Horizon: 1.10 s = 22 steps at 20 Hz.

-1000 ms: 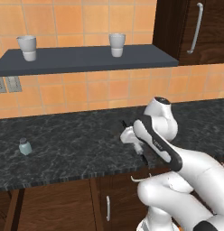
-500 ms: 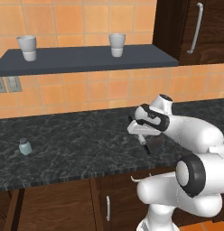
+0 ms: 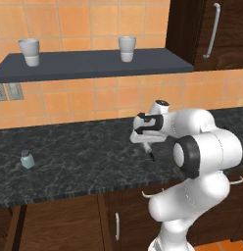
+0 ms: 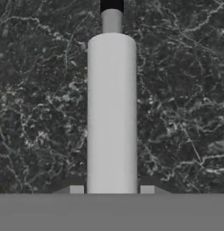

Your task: Pick the rolling pin from the drawer and place it on the counter.

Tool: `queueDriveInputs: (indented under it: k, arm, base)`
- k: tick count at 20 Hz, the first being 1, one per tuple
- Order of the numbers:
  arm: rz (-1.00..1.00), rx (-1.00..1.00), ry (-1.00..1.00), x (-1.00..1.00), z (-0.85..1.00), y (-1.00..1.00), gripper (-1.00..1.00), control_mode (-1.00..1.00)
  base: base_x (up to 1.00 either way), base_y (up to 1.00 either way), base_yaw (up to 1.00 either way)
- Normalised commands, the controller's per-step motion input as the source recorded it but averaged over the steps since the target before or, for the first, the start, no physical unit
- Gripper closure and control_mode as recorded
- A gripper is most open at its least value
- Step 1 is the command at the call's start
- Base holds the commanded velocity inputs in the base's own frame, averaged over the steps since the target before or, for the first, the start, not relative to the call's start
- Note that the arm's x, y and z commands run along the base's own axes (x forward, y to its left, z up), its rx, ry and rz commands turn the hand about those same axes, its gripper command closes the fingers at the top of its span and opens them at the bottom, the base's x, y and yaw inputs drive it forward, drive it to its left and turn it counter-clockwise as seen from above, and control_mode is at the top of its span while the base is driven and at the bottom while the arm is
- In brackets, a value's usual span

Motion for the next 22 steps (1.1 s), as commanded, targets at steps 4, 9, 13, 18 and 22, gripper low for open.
queueDriveInputs:
  k: [4, 9, 13, 18, 22]
  arm:
    - [-0.18, -0.04, 0.09, 0.36, -0.15, 0.31, 1.0, -1.0]
    - [-0.14, -0.05, 0.04, 0.18, -0.38, 0.15, 1.0, -1.0]
    - [-0.05, -0.02, 0.01, 0.08, -0.48, 0.0, 1.0, -1.0]
    - [0.0, 0.0, 0.0, 0.06, -0.31, 0.0, 1.0, -1.0]
    - [0.0, 0.0, 0.0, 0.12, -0.14, 0.0, -1.0, -1.0]
  base:
    - [0.0, 0.0, 0.0]
    - [0.0, 0.0, 0.0]
    - [0.0, 0.0, 0.0]
    - [0.0, 0.0, 0.0]
    - [0.0, 0.0, 0.0]
